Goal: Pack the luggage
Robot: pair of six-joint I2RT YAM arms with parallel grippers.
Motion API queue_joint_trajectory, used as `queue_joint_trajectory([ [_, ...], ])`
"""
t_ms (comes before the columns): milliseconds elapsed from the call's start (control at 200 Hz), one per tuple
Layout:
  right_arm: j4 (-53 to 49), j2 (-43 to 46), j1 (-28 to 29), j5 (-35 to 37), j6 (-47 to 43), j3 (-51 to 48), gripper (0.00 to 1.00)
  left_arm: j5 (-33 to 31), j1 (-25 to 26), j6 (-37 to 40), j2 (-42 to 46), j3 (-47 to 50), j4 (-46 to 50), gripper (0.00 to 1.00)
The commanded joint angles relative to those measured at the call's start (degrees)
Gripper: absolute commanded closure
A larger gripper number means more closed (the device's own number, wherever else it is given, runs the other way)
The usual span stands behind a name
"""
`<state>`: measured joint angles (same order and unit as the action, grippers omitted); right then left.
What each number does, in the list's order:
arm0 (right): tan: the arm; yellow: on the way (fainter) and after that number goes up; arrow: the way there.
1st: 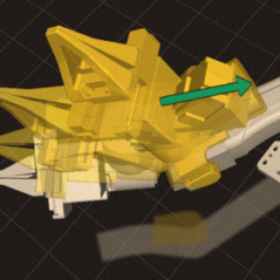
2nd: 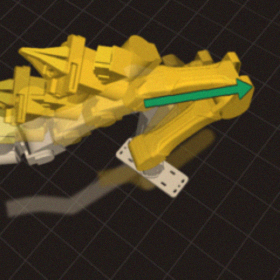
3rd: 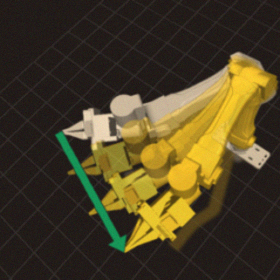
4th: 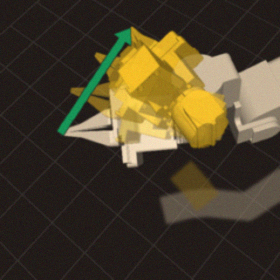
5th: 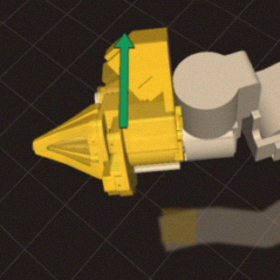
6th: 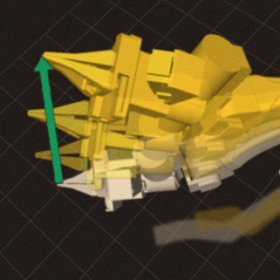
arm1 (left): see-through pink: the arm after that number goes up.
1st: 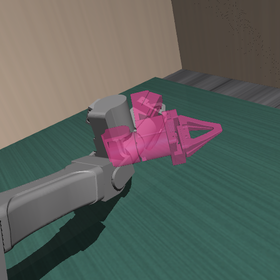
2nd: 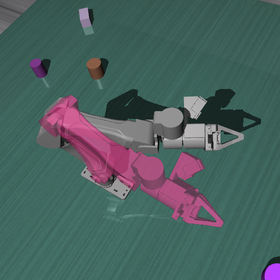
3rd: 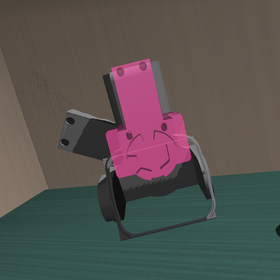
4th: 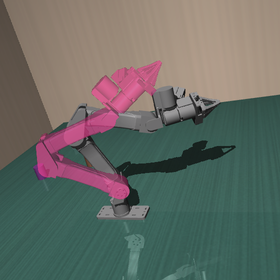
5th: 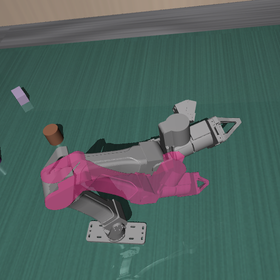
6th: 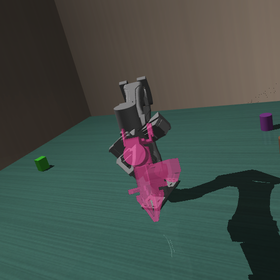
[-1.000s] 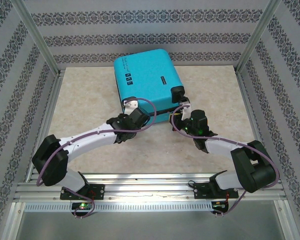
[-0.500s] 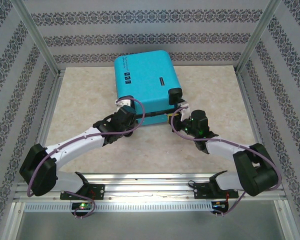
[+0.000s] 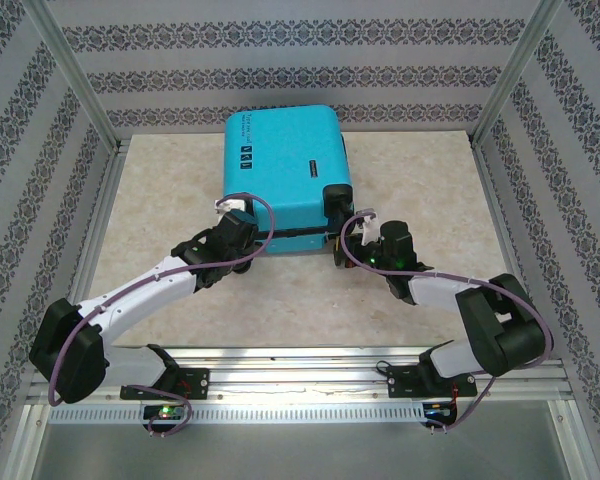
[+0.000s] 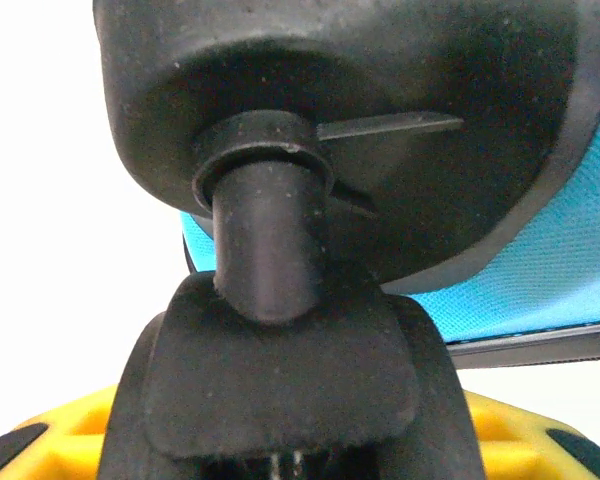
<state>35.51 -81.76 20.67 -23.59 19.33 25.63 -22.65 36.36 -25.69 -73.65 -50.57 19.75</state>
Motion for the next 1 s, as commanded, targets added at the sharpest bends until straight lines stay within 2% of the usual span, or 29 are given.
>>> queue_joint_trajectory([
  [0,5.58,-0.1,0.78,-4.12,-0.74,-0.63,1.0,-0.51,0.02,1.08,1.92,-1.76,2.36,0.83],
  [140,6.97,0.05,2.89,-3.19,-2.96,-2.13,0.87,-0.64,0.03,0.58,2.29,-1.71,2.05,0.83],
  [315,6.99,-0.52,5.22,-0.42,-4.99,-2.95,0.8,0.65,0.03,-1.41,2.27,-2.77,3.3,0.83],
  [515,10.45,-1.95,6.67,2.39,-5.8,-4.46,0.73,5.4,0.96,-6.29,4.46,-2.88,0.97,0.83],
  [629,11.83,-2.65,6.93,3.56,-5.9,-5.15,0.64,6.04,2.5,-7.91,4.34,-3.19,-0.7,0.84],
  [819,11.69,-3.13,7.2,7.83,-5.88,-3.86,0.59,5.48,4.22,-8.14,3.94,-5.29,0.07,0.84],
  [994,11.05,-4.0,7.05,10.03,-5.65,-1.62,0.59,5.17,4.77,-8.13,4.93,-5.68,0.53,0.84],
])
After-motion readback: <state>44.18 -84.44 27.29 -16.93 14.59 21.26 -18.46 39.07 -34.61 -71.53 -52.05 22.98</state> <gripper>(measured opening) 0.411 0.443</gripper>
